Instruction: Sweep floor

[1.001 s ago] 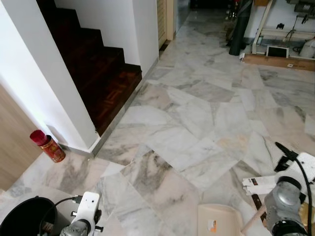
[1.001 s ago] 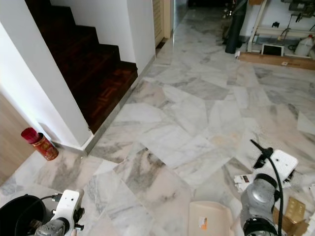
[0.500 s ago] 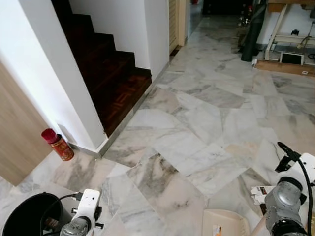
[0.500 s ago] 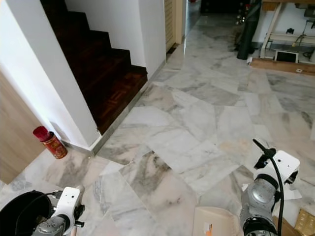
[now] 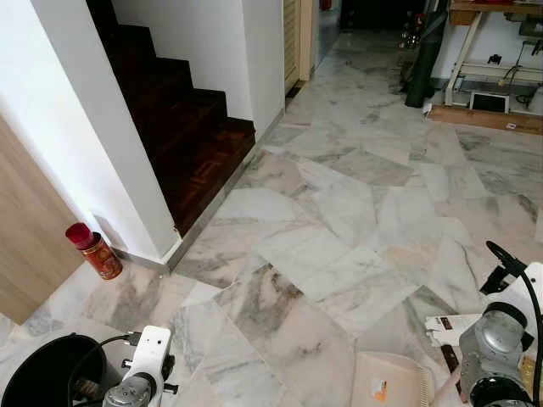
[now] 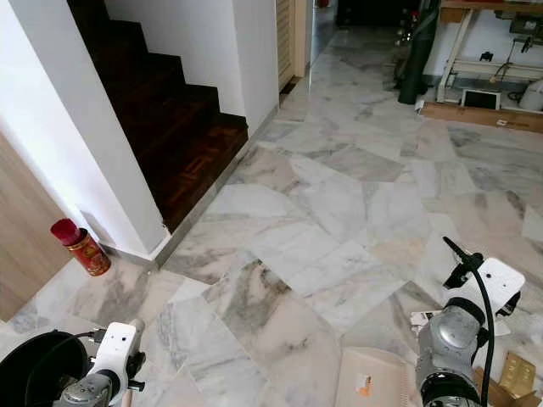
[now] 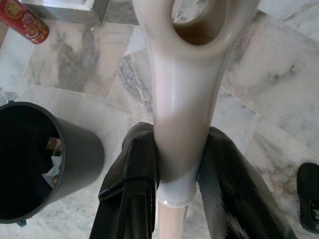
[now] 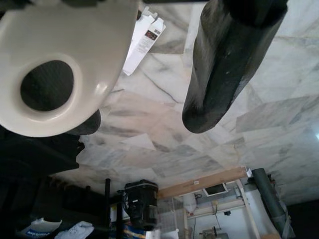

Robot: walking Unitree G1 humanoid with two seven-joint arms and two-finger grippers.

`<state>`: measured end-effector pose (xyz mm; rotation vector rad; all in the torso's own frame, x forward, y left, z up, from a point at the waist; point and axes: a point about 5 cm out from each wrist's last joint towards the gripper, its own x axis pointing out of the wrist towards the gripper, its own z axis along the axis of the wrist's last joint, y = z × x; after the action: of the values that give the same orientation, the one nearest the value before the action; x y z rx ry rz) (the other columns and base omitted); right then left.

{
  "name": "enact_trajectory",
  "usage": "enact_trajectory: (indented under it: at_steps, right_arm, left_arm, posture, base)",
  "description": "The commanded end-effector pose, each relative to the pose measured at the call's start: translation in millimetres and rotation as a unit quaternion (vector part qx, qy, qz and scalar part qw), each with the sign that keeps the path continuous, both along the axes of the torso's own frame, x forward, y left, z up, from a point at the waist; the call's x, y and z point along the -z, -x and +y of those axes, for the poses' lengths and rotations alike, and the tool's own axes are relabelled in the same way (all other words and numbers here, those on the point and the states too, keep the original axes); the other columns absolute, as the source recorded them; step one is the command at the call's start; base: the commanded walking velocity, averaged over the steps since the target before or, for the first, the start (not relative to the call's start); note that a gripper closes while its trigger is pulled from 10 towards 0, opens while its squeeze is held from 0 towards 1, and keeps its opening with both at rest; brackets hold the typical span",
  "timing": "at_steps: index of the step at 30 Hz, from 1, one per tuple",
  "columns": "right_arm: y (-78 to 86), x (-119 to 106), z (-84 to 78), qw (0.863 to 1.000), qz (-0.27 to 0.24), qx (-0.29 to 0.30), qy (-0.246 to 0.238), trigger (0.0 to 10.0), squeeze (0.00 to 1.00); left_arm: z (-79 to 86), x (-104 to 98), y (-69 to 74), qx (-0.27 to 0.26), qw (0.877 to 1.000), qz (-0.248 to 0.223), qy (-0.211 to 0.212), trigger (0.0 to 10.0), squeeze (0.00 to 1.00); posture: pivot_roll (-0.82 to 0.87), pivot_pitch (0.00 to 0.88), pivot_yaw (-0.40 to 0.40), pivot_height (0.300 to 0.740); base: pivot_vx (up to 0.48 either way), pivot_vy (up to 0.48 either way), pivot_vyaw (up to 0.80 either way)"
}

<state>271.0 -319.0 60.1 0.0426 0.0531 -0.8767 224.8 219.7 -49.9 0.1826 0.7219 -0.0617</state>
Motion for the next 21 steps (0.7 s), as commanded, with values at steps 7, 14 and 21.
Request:
enact_trajectory:
  at_steps: [7, 14, 21]
  right_arm:
    - [4.3, 10, 4.3, 0.999, -0.003, 0.006, -0.043, 10.0, 1.00]
    - [5.8, 15, 6.2, 0.995, -0.020, 0.018, -0.094, 10.0, 1.00]
    - [12.0, 20, 4.5, 0.996, -0.006, 0.031, -0.087, 10.0, 0.00]
  left_arm:
    - [8.0, 0, 3.4, -0.006, 1.000, 0.005, -0.006, 10.0, 0.00]
    - [11.1, -1, 3.3, -0.003, 1.000, 0.005, -0.010, 10.0, 0.00]
    - [11.8, -2, 1.8, 0.003, 1.000, 0.004, -0.013, 10.0, 0.00]
  posture:
    - [-0.01, 0.000, 0.049, 0.740]
    - [-0.01, 0.000, 0.062, 0.740]
    - [-0.01, 0.000, 0.069, 0.740]
  base:
    - [0.000, 0.000, 0.00]
    - [0.000, 0.000, 0.00]
    - [0.000, 0.000, 0.00]
